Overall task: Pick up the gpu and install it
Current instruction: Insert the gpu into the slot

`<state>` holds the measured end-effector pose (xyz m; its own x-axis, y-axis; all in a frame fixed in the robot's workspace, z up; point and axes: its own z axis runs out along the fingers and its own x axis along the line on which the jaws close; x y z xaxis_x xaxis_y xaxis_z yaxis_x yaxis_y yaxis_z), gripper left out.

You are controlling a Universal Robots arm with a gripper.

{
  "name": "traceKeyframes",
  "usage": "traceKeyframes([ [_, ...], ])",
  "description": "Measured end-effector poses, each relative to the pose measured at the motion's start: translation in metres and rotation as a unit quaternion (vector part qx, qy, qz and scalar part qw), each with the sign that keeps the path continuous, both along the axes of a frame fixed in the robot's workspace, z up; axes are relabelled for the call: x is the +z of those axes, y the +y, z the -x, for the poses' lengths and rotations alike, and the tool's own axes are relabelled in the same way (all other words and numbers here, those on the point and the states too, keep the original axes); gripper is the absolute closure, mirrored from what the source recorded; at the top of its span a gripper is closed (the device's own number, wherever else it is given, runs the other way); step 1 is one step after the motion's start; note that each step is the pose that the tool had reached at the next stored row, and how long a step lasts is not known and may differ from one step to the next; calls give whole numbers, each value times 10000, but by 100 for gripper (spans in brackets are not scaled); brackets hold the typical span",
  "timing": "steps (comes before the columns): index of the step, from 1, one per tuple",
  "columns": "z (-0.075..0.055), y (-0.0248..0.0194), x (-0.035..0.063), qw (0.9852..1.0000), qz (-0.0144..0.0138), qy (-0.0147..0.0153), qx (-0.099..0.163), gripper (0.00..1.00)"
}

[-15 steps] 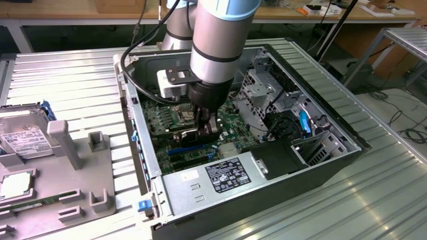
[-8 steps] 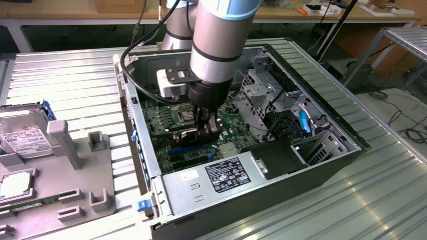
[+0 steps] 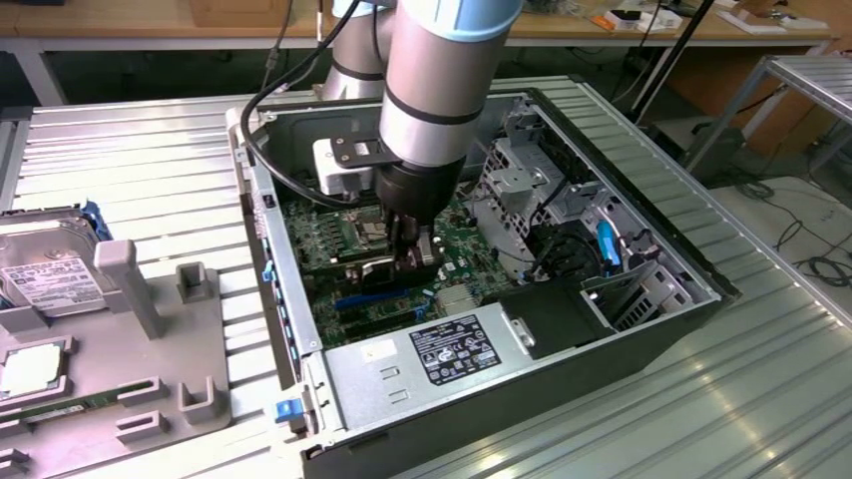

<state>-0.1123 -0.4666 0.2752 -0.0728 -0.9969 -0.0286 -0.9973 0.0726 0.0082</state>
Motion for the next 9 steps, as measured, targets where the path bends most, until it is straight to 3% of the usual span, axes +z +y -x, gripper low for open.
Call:
traceKeyframes([
  [9,-2,32,-16,10000,-35,-1,0,73],
])
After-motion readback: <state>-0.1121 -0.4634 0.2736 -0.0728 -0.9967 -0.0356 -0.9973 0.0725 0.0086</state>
